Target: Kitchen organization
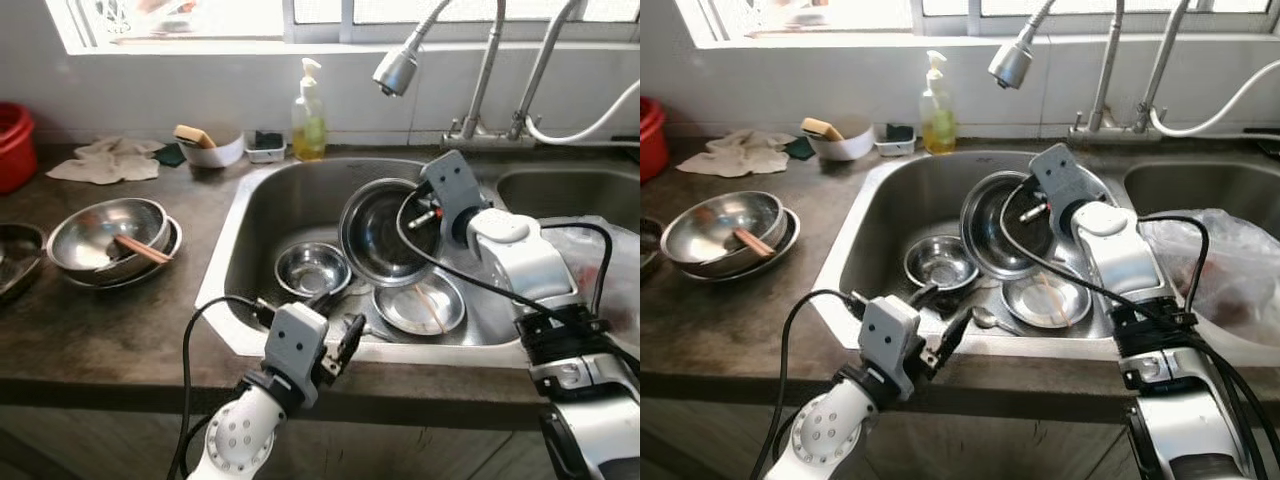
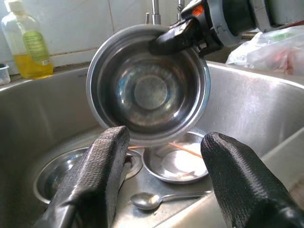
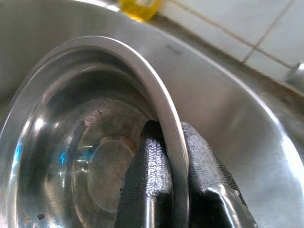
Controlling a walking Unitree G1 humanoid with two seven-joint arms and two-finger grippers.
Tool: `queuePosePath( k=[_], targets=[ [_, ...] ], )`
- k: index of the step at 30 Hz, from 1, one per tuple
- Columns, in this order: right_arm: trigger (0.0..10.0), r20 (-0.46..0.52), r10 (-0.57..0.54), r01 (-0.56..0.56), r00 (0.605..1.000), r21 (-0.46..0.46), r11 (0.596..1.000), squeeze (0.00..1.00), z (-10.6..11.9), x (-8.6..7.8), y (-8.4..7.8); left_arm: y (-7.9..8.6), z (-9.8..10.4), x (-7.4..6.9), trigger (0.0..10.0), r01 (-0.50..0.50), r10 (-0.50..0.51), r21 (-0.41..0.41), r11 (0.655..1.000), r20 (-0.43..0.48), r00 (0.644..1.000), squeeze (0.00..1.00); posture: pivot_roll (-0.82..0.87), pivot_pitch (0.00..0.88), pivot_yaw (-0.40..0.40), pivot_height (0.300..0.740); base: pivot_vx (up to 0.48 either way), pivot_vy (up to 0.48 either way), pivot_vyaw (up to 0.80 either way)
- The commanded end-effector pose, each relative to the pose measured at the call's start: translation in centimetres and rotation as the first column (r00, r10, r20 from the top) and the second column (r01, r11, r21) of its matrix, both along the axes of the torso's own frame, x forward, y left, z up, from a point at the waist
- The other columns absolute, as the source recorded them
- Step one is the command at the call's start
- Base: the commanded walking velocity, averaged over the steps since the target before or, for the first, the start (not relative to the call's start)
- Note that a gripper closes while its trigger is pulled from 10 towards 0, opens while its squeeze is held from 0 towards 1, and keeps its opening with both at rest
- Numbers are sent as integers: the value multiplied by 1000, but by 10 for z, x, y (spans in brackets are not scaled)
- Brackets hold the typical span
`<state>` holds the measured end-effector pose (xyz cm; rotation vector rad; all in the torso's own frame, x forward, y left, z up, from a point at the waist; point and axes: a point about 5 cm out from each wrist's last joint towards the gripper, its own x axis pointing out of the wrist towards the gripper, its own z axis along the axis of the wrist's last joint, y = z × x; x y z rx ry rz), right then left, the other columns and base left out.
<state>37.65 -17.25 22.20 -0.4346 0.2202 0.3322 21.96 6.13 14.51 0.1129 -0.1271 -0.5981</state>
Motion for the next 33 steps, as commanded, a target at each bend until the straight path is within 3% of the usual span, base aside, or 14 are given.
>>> queuePosePath(
  k=[1, 7, 8, 9, 10, 24, 25, 27, 33],
  targets=[
    [10000, -26, 3, -3, 1000, -22, 1000, 0, -5, 0, -4, 1, 3, -3, 10000, 8, -8, 1, 1000, 8, 1000, 0, 92, 79, -5, 740, 0, 0, 0],
    [10000, -112, 26, -32, 993, -46, 998, 0, -26, -3, -3, -3, 0, -8, 10000, 36, -36, -3, 999, -10, 999, 0, 95, 84, -3, 740, 0, 0, 0],
    [10000, -124, 30, -36, 992, -49, 998, 78, -29, -4, -2, -3, -1, -9, 10000, 38, -38, -2, 999, -12, 999, 0, 94, 85, -6, 740, 0, 0, 0],
    [10000, -130, 32, -39, 991, -50, 998, 502, -30, -4, -2, -3, -1, -9, 10000, 41, -41, -1, 999, -14, 999, 0, 94, 86, -7, 740, 0, 0, 0],
    [10000, -132, 32, -39, 991, -52, 998, 1000, -31, -4, -3, -3, -1, -9, 10000, 41, -41, -1, 999, -14, 999, 0, 94, 86, -7, 740, 0, 0, 0],
    [10000, -101, -3, -1, 995, -37, 999, 1000, -29, -3, -6, -4, -1, -9, 10000, 41, -41, -4, 999, -12, 999, 0, 92, 74, -6, 740, 0, 0, 0],
    [10000, -91, -8, 5, 996, -33, 999, 0, -28, -4, -6, -5, 0, -9, 10000, 39, -40, -7, 999, -10, 999, 0, 95, 71, -5, 740, 0, 0, 0],
    [10000, -52, -24, 23, 998, -17, 1000, 0, -25, -5, -6, -5, -1, -8, 10000, 36, -37, -5, 999, -9, 999, 0, 95, 68, -5, 740, 0, 0, 0],
    [10000, 164, -68, 37, 984, 188, 981, 0, -2, -20, 1, -3, 0, -6, 10000, 14, -14, -1, 1000, 1, 1000, 0, 92, 62, -3, 740, 0, 0, 0]
  ],
)
